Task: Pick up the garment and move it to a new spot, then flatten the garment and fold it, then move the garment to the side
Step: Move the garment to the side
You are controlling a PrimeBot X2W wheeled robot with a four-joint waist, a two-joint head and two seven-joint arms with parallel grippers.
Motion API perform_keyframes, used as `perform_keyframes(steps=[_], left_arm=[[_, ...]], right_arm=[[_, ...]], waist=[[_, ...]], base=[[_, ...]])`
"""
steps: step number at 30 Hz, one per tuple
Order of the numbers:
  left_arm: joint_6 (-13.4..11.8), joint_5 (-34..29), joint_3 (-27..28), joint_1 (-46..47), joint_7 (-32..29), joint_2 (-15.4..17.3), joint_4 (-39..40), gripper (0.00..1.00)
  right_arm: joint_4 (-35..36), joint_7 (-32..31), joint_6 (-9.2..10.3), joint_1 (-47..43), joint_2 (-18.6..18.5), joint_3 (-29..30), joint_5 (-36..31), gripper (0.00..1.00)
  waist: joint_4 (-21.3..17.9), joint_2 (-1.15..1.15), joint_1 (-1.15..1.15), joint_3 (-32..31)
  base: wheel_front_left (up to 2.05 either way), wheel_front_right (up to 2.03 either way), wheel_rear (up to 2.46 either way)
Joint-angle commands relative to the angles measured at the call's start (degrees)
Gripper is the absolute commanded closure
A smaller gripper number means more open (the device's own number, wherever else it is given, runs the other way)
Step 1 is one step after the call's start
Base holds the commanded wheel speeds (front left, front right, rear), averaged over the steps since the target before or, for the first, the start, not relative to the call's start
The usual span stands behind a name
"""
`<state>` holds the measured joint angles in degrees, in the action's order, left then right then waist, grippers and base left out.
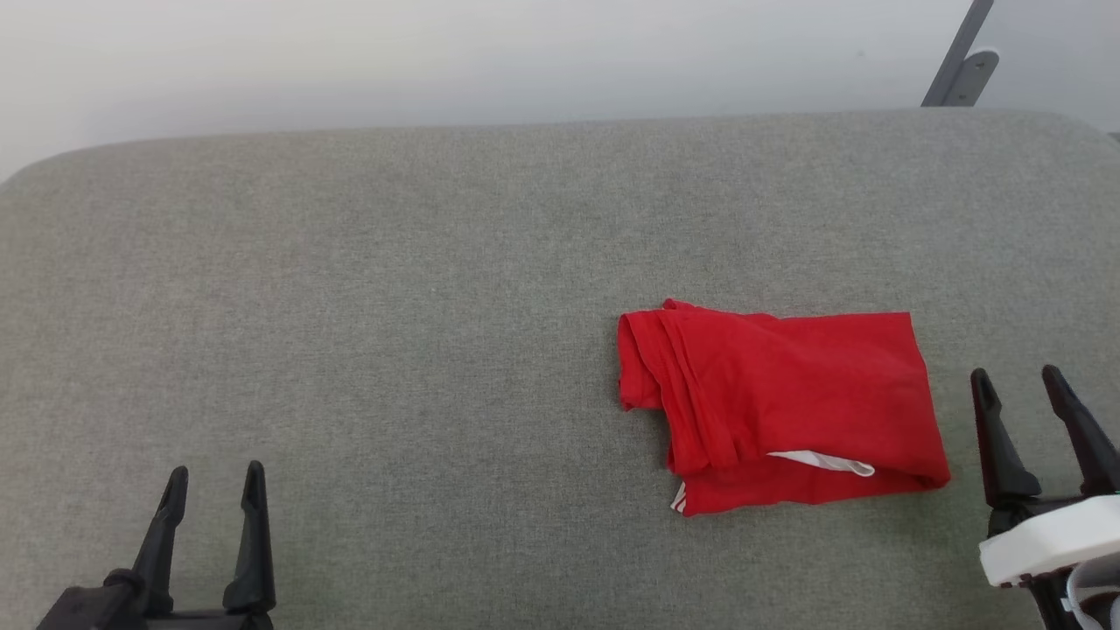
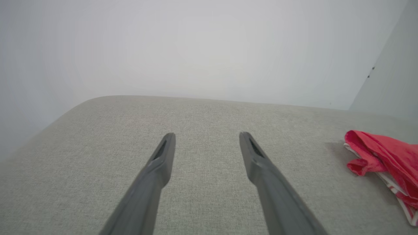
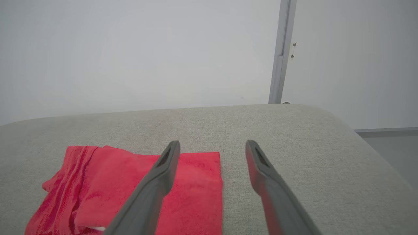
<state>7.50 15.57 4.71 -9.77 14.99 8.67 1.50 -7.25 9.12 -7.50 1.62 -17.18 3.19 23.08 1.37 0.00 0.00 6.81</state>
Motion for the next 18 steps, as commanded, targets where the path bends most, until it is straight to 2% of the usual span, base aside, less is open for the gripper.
perform_keyframes(steps=[1, 7, 10, 17, 18], left_arm=[[-0.08, -0.97, 0.01, 0.64, 0.26, -0.22, 0.26, 0.0], [-0.08, -0.91, -1.23, 2.07, 0.27, -0.22, 0.08, 0.0], [-0.08, -0.7, -2.45, 4.11, 0.26, 0.36, 0.13, 0.0], [-0.08, 0.61, -6.39, 11.49, 0.26, 2.73, -1.4, 0.0], [-0.08, 0.61, -6.39, 11.49, 0.26, 2.73, -1.4, 0.0]], right_arm=[[0.38, -0.85, 0.03, 0.28, 0.05, -0.42, -0.03, 0.0], [-1.07, -6.49, 0.03, 3.17, -2.09, -2.56, 1.14, 0.0], [-2.32, -13.61, 0.04, 5.88, -4.66, -3.75, 1.74, 0.0], [-2.59, -35.94, 0.04, 14.59, -10.53, -7.32, 5.69, 0.0], [-2.59, -35.94, 0.04, 14.59, -10.53, -7.32, 5.69, 0.0]], waist=[[-0.1, 0.0, 0.0, 0.43], [-0.32, 0.0, 0.0, 1.68], [-0.19, 0.0, 0.0, 3.51], [0.64, 0.0, 0.0, 9.8], [0.64, 0.0, 0.0, 9.8]], base=[[0.0, 0.0, 0.0], [0.0, 0.0, 0.0], [0.0, 0.0, 0.0], [0.0, 0.0, 0.0], [0.0, 0.0, 0.0]])
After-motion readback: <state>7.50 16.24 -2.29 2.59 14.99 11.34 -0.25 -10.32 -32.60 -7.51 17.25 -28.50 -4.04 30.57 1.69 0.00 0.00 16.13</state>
